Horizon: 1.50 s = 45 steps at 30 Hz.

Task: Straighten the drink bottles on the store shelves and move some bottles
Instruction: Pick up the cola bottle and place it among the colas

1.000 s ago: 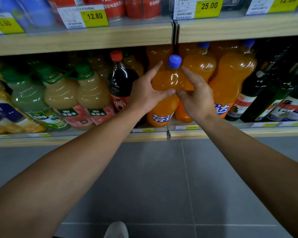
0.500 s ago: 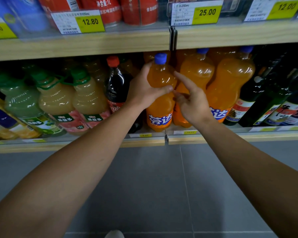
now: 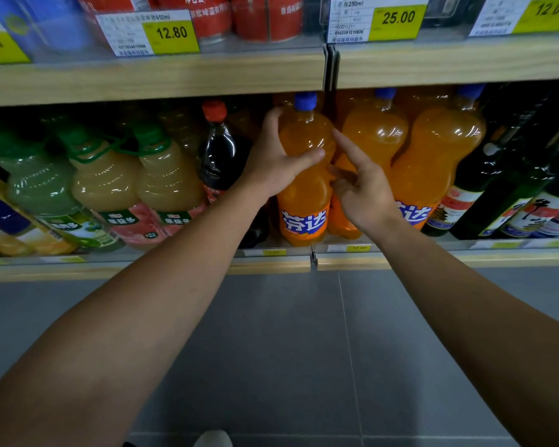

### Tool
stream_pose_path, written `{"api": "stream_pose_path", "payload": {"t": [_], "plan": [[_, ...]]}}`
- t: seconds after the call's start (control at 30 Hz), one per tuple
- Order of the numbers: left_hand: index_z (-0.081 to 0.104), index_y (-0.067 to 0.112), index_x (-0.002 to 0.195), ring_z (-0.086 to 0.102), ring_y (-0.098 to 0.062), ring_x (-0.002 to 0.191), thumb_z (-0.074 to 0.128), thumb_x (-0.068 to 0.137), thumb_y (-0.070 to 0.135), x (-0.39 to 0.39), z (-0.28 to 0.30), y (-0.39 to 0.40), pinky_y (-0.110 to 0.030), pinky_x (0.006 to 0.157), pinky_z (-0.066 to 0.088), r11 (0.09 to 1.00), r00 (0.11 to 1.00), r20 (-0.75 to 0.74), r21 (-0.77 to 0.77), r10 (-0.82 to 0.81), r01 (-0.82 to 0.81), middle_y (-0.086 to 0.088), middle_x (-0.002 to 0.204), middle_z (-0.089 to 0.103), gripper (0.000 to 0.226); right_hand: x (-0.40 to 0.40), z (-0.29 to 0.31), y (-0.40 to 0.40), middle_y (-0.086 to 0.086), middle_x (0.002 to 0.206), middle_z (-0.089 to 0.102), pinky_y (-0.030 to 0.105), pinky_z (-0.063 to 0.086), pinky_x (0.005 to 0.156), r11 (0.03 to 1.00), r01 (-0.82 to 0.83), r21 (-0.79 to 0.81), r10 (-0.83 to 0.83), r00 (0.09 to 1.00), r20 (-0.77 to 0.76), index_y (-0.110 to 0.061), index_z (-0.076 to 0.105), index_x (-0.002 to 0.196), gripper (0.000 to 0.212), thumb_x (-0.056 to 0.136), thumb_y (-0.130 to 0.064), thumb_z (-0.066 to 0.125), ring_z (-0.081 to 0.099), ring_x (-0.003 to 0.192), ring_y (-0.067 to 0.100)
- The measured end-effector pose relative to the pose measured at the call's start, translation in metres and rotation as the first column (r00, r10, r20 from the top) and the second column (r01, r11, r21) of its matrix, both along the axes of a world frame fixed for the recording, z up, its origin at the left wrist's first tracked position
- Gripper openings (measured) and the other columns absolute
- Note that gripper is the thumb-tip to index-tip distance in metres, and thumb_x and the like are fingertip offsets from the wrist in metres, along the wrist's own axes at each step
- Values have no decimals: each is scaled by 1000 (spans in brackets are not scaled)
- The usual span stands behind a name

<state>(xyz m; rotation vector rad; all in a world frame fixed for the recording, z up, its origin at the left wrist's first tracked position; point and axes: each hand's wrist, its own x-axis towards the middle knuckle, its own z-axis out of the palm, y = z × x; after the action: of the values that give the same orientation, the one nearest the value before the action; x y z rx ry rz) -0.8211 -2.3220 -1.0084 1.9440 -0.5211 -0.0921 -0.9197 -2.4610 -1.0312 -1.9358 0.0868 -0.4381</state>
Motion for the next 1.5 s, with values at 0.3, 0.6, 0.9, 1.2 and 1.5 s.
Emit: {"api": "stream_pose_path", "payload": {"t": [0.3,0.6,0.9,1.2,1.5], "plan": [[30,23,154,48,-25,132,75,84,41,-14,23,21,-40,107,43,932,980,189,362,-63,-10,-6,152,41,86,-19,2,2,6,141,52,17,46,95,949,136,-283,-137,990,14,-19,46,145,62,89,5,58,54,117,12],[67,19,121,68,-14,86,76,81,34,-36,37,122,-35,79,57,874,914,404,427,44,-231,0,107,70,43,-2,17,66,7,119,62,32,54,83,903,46,-427,44,979,199,-12,63,123,39,84,-6,65,62,99,19],[60,20,133,62,-25,109,78,81,34,-19,29,184,-31,90,45,809,902,423,496,92,-315,-7,125,64,56,66,47,132,9,148,34,47,45,102,853,38,-521,3,997,79,-23,24,153,90,79,-27,76,42,128,38],[48,25,144,55,-18,118,80,78,38,-2,7,167,-38,101,47,907,962,265,386,67,-169,-2,135,60,75,60,39,127,6,146,42,49,54,88,841,138,-522,-37,980,198,-22,36,148,62,91,-24,59,55,118,35],[6,46,153,37,-12,138,87,61,56,-34,-22,130,-25,105,42,925,962,218,373,-166,75,6,158,28,123,-10,37,104,5,110,65,44,57,59,774,172,-609,62,937,345,-17,56,124,32,95,-27,62,66,85,29]]}}
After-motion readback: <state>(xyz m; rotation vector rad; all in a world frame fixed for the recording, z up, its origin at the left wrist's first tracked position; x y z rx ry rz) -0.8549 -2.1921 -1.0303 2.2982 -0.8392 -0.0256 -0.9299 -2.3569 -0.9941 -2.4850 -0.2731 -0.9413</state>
